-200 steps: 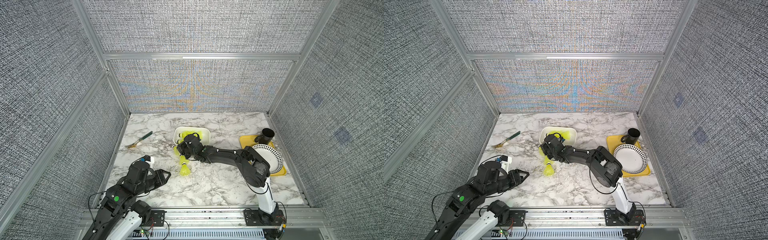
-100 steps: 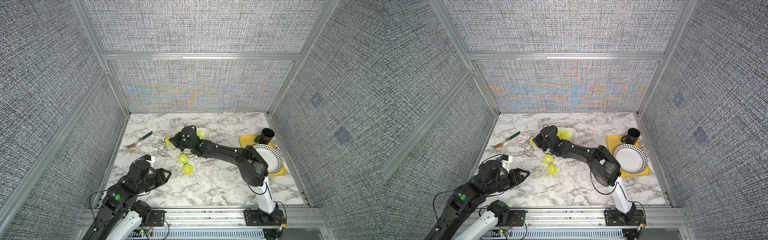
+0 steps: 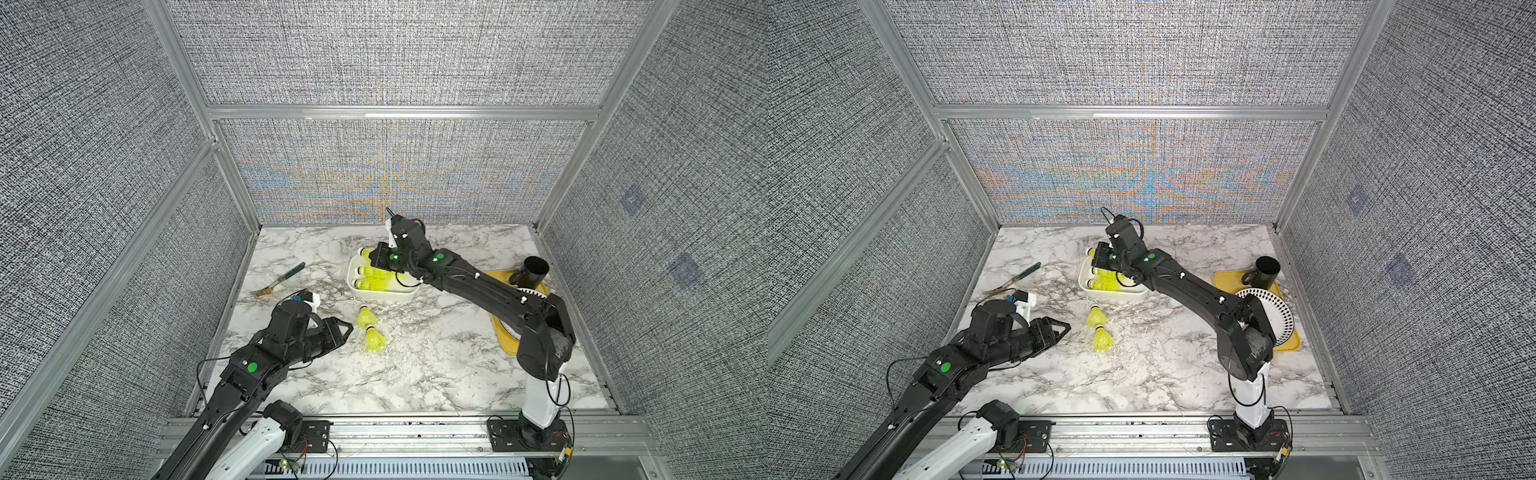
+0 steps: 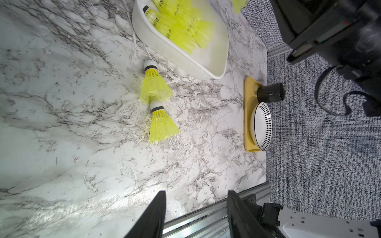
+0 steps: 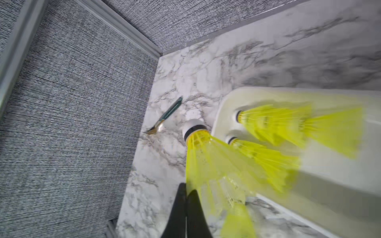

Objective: Put the shuttlecocks into the storage box
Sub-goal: Place the shuttlecock in the storage box.

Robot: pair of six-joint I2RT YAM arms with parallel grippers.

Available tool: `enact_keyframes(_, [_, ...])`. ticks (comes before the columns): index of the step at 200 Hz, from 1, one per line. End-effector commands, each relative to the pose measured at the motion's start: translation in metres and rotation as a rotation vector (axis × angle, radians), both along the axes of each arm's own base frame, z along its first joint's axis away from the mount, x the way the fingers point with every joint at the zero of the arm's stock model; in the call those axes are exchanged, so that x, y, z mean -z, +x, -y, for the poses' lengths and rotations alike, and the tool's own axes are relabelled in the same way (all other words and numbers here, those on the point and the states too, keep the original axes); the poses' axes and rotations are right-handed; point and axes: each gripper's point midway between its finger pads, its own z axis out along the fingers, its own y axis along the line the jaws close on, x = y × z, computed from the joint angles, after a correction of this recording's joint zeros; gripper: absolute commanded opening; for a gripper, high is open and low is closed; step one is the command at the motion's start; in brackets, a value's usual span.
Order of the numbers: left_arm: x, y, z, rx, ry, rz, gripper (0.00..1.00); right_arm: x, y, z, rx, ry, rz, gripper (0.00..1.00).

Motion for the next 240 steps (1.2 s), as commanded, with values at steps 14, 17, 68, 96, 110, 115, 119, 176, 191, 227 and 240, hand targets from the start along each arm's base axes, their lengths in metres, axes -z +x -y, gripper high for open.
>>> enact_keyframes(14, [-0.016, 0.020, 0.019, 0.044, -0.041, 0.068, 0.51, 0.027, -0.008, 0.054, -0.113, -0.241, 0.001, 0.00])
enact_keyframes(17, [-0.016, 0.022, 0.021, 0.046, -0.043, 0.067, 0.51, 0.028, -0.008, 0.057, -0.119, -0.249, 0.001, 0.00])
enact_keyframes(68, [-0.015, 0.045, 0.043, 0.075, -0.046, 0.065, 0.51, 0.055, -0.004, 0.086, -0.216, -0.359, -0.059, 0.00])
enact_keyframes(96, [-0.011, 0.055, 0.056, 0.090, -0.040, 0.060, 0.51, 0.082, -0.006, 0.088, -0.265, -0.376, -0.117, 0.00])
enact_keyframes(110, [-0.010, 0.060, 0.063, 0.099, -0.043, 0.058, 0.51, 0.090, -0.006, 0.084, -0.290, -0.369, -0.126, 0.00])
enact_keyframes(115, [-0.009, 0.062, 0.066, 0.104, -0.043, 0.056, 0.51, 0.092, -0.006, 0.082, -0.298, -0.362, -0.126, 0.00])
enact_keyframes(119, [-0.008, 0.063, 0.068, 0.109, -0.043, 0.053, 0.51, 0.094, -0.005, 0.081, -0.304, -0.358, -0.128, 0.00])
enact_keyframes(176, [0.007, 0.076, 0.080, 0.104, -0.009, 0.003, 0.51, 0.115, 0.004, 0.062, -0.367, -0.310, -0.175, 0.00])
enact_keyframes(191, [0.009, 0.078, 0.083, 0.109, -0.006, 0.000, 0.51, 0.120, 0.003, 0.061, -0.376, -0.306, -0.186, 0.00])
enact_keyframes(227, [0.009, 0.079, 0.084, 0.110, -0.001, 0.000, 0.51, 0.125, 0.001, 0.058, -0.398, -0.292, -0.204, 0.00])
enact_keyframes(240, [0.010, 0.079, 0.084, 0.110, 0.002, -0.001, 0.51, 0.128, -0.001, 0.056, -0.406, -0.285, -0.214, 0.00])
